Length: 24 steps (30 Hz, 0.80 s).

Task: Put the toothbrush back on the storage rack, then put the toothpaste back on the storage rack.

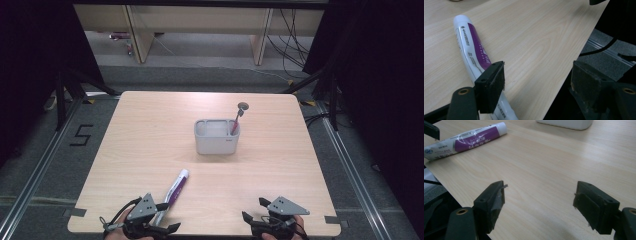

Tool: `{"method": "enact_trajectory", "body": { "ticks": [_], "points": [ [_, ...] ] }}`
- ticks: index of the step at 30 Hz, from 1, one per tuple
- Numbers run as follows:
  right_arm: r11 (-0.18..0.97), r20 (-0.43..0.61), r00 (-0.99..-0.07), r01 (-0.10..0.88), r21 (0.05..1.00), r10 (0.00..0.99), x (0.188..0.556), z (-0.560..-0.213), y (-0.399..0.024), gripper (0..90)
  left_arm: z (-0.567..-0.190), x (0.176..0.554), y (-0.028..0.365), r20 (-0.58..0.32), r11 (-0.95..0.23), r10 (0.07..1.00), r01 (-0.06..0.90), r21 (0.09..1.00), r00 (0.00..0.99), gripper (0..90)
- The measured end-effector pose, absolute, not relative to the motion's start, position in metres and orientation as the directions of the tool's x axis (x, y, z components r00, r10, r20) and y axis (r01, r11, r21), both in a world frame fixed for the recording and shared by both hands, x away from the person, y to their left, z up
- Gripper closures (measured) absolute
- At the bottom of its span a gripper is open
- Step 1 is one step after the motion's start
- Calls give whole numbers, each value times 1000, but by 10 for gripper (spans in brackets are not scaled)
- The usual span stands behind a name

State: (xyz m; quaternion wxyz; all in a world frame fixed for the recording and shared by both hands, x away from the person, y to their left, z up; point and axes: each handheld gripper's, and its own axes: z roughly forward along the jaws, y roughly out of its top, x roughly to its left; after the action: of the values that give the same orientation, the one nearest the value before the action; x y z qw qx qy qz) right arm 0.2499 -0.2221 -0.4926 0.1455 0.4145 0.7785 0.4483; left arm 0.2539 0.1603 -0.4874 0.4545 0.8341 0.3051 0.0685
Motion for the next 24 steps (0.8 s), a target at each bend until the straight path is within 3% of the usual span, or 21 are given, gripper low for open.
{"method": "enact_trajectory", "body": {
  "ticks": [12,24],
  "points": [
    [271,121,-610,510,816,783,247,-492,-223,248,-493,261,151,-136,-469,539,430,771,832,405],
    [275,120,-614,509,815,780,246,-492,-222,248,-495,261,154,-78,-543,508,389,744,858,614]
  ]
}}
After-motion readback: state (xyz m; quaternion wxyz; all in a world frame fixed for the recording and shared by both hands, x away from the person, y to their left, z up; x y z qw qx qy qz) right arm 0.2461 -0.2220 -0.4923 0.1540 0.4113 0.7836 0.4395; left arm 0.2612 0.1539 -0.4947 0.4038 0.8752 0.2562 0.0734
